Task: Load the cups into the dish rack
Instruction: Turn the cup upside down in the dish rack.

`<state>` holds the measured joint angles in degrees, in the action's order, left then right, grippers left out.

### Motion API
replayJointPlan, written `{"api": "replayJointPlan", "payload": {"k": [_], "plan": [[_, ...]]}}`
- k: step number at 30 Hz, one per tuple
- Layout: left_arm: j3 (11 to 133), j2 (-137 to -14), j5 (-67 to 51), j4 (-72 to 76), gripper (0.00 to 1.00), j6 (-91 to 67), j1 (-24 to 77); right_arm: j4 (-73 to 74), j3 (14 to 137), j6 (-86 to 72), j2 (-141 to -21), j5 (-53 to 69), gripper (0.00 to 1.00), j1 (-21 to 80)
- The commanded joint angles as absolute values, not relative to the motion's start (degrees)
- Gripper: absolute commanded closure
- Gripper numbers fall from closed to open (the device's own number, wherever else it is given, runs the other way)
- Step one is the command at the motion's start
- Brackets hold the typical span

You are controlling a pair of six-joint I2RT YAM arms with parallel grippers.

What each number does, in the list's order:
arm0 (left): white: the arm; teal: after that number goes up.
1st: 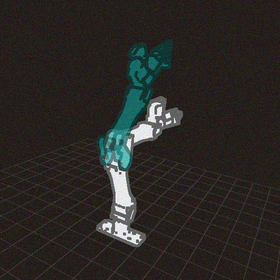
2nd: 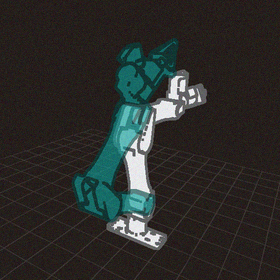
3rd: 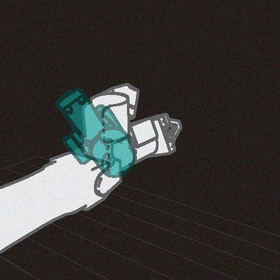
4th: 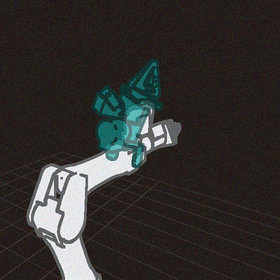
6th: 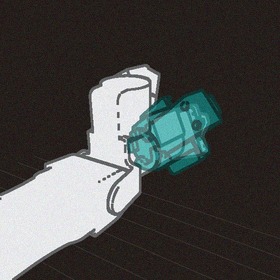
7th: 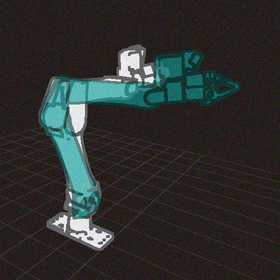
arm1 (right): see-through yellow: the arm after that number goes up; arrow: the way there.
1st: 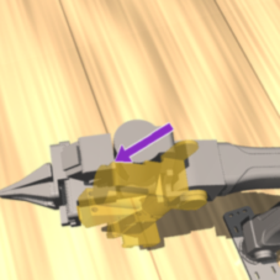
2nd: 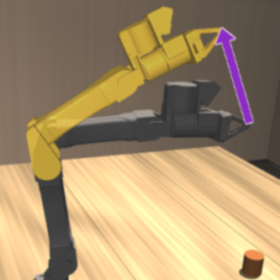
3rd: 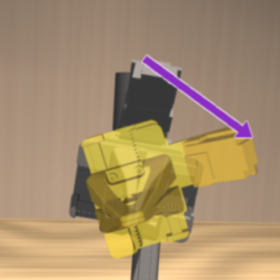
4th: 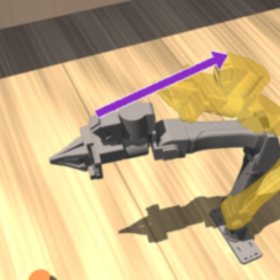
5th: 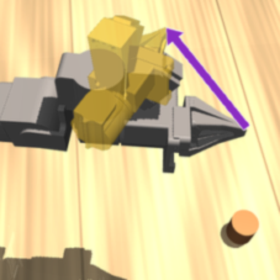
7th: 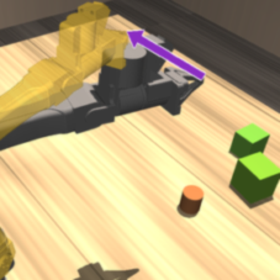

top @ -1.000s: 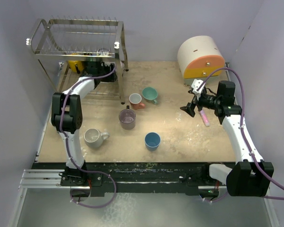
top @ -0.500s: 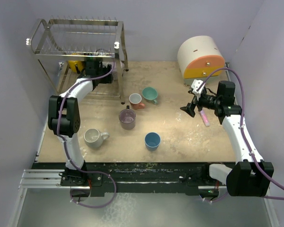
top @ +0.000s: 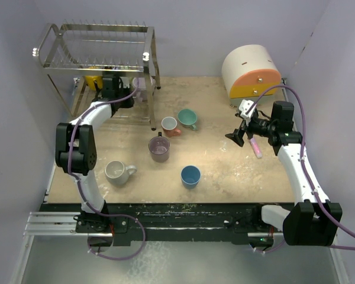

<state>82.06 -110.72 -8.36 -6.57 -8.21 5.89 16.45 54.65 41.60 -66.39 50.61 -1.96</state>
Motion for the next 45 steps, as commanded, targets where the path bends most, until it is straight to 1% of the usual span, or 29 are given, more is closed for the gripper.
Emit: {"api": "replayJointPlan", "payload": {"k": [1, 7, 17, 25, 31, 36, 38, 45], "plan": [[80.5, -106.7, -10.0, -2.2, 0.86, -9.7, 3.6, 16.3, 55.7, 42.3, -66.1, 51.8, 0.04, -2.2], [83.4, -109.9, -9.4, -2.8, 1.00, -10.2, 3.2, 16.3, 55.7, 42.2, -66.2, 51.9, 0.04, -2.2], [90.2, -116.8, -13.1, -3.8, 1.00, -13.7, 3.3, 16.3, 55.6, 42.2, -66.2, 51.6, 0.04, -2.2], [91.2, -117.7, -18.8, -3.5, 1.00, -14.5, 4.8, 16.3, 55.7, 42.4, -66.2, 51.7, 0.04, -2.2], [91.9, -118.2, -21.0, -3.1, 1.00, -16.1, 5.8, 16.3, 55.6, 42.4, -66.4, 51.7, 0.04, -2.2], [94.4, -119.9, -23.1, -5.5, 1.00, -16.7, 6.1, 16.4, 55.6, 42.4, -66.2, 51.5, 0.04, -2.2], [94.7, -119.9, -23.0, -6.0, 1.00, -16.5, 6.2, 16.4, 55.6, 42.4, -66.3, 51.5, 0.04, -2.2], [92.9, -117.4, -15.9, -8.5, 0.97, -16.2, 4.9, 16.4, 55.5, 42.5, -66.3, 51.4, 0.04, -2.2]]}}
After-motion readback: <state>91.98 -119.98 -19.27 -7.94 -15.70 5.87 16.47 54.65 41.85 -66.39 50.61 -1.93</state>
